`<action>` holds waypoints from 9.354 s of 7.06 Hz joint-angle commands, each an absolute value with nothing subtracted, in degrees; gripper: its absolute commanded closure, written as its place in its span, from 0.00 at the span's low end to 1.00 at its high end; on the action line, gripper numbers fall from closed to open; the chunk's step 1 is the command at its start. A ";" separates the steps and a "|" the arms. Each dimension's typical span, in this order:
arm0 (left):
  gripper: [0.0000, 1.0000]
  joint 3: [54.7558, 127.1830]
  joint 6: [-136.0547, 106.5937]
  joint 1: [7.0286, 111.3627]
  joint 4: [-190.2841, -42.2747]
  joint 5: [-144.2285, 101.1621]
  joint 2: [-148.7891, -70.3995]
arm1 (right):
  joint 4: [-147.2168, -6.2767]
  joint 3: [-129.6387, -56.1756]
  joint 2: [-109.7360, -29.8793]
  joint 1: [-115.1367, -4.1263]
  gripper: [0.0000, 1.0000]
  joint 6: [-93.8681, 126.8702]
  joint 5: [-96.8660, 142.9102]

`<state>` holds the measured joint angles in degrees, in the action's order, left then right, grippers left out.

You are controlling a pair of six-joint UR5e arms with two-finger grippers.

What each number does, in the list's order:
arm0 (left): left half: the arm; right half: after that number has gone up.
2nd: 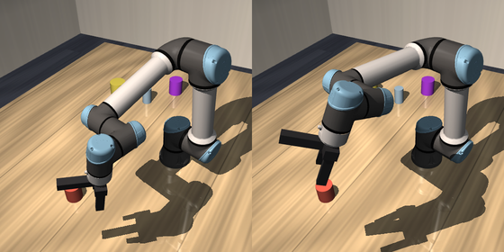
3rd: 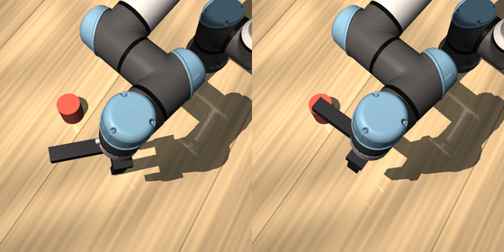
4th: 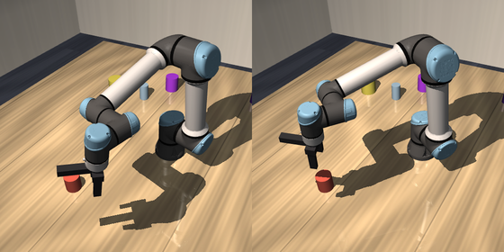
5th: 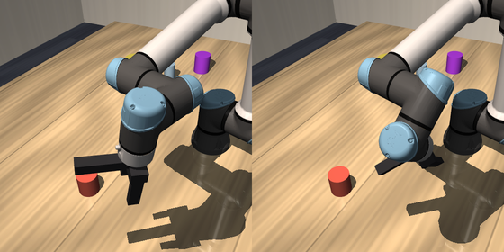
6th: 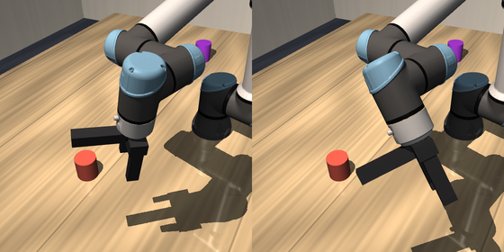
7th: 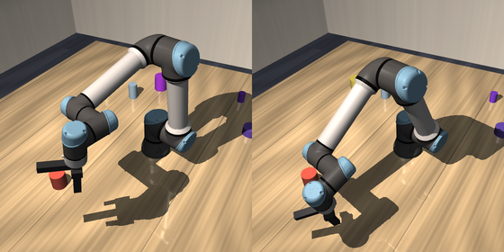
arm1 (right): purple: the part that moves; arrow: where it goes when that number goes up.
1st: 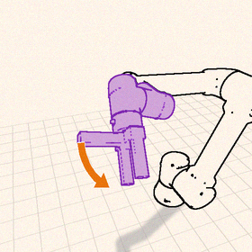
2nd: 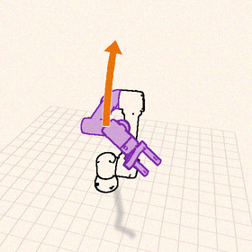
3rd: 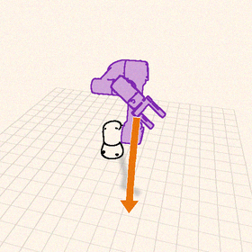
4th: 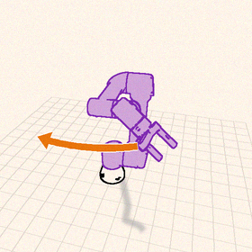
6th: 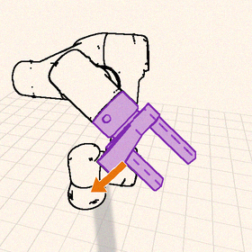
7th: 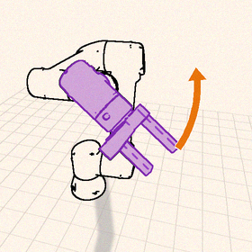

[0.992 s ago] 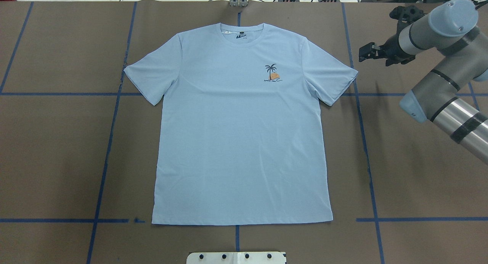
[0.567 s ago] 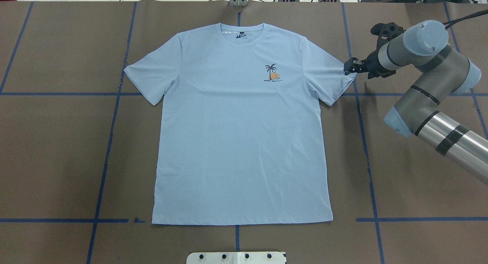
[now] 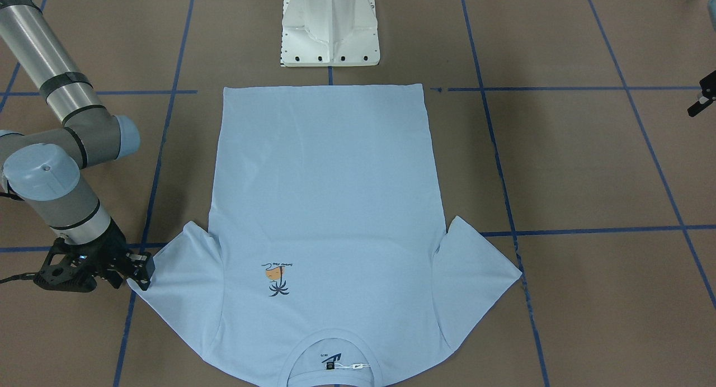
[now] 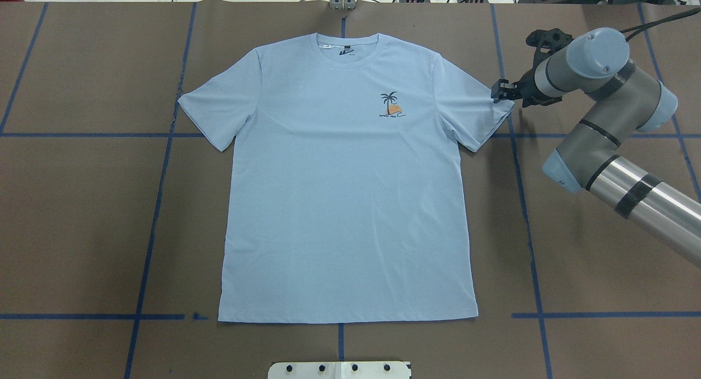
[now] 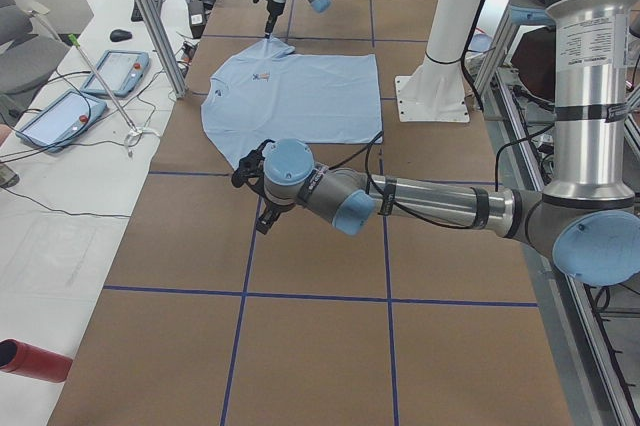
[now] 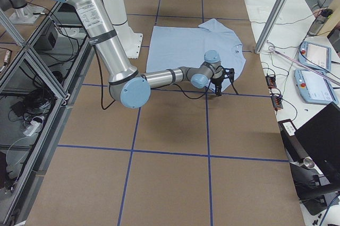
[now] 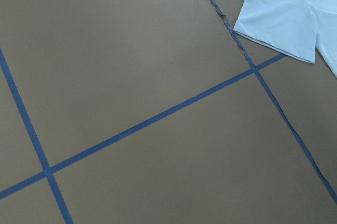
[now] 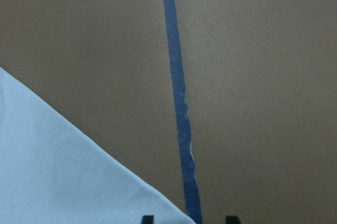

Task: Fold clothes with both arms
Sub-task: 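Reach the right gripper to the sleeve nearest it and grasp it, then fold the sleeve inward with the right gripper while the left arm moves in, then grasp the sleeve nearest the left gripper with the left gripper, then fold the sleeve inward with the left gripper while the right gripper moves to the hem, then move the left gripper to the hem corner nearest the robot and grasp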

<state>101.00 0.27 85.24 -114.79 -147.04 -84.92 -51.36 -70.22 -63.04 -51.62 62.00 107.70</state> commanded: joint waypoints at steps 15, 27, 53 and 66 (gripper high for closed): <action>0.00 87.65 -43.08 62.37 -123.30 -133.53 -107.37 | -71.19 -107.55 -64.94 -36.21 0.00 89.12 100.02; 0.66 66.53 -65.48 50.19 -129.73 -108.19 -122.08 | -70.31 -120.94 -80.24 -38.58 0.00 89.21 101.51; 0.22 100.72 -92.81 37.53 -128.58 -107.05 -116.46 | -81.91 -123.31 -87.10 -4.49 0.02 117.40 74.97; 0.22 101.51 -92.99 35.69 -128.50 -106.61 -114.09 | -81.83 -121.03 -86.92 -2.29 1.00 118.21 77.52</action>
<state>101.18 -92.96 36.47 -128.49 -106.62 -114.94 -81.80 -120.93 -87.05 -2.25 118.25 77.49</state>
